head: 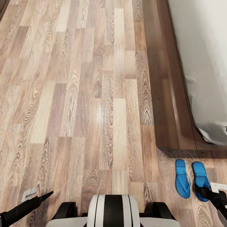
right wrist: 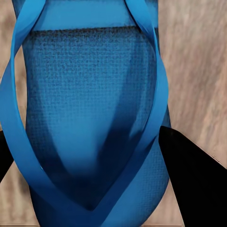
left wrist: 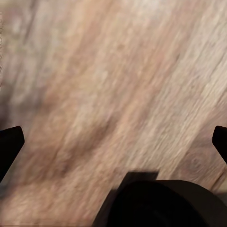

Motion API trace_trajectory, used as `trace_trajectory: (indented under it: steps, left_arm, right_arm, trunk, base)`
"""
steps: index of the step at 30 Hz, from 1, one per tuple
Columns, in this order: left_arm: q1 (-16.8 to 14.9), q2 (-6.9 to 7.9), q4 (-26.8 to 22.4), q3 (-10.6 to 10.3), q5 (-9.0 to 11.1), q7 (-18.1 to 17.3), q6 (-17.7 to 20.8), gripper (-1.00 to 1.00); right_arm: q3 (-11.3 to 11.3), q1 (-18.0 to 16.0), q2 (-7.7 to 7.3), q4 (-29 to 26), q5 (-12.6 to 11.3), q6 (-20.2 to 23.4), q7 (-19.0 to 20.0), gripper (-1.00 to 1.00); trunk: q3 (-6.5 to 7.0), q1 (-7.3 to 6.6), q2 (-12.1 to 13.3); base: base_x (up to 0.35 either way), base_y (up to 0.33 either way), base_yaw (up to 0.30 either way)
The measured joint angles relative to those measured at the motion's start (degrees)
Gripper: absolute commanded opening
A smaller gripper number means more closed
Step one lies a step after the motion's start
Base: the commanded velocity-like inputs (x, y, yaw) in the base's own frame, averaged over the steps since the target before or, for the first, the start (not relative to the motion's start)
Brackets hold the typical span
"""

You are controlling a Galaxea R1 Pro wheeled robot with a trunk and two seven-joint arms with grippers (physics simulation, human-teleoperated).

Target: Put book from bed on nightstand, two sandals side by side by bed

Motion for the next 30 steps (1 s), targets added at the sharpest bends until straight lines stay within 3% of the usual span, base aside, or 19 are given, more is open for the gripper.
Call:
trace_trajectory:
  steps: [30]
  left_arm:
    - [0.00,0.01,0.01,0.00,0.00,0.00,0.05,1.00]
  right_arm:
    - [-0.01,-0.01,0.00,-0.01,0.01,0.02,0.00,-1.00]
  trunk:
    - [-1.12,0.13,-0.07]
  base:
    - [0.000,0.000,0.000]
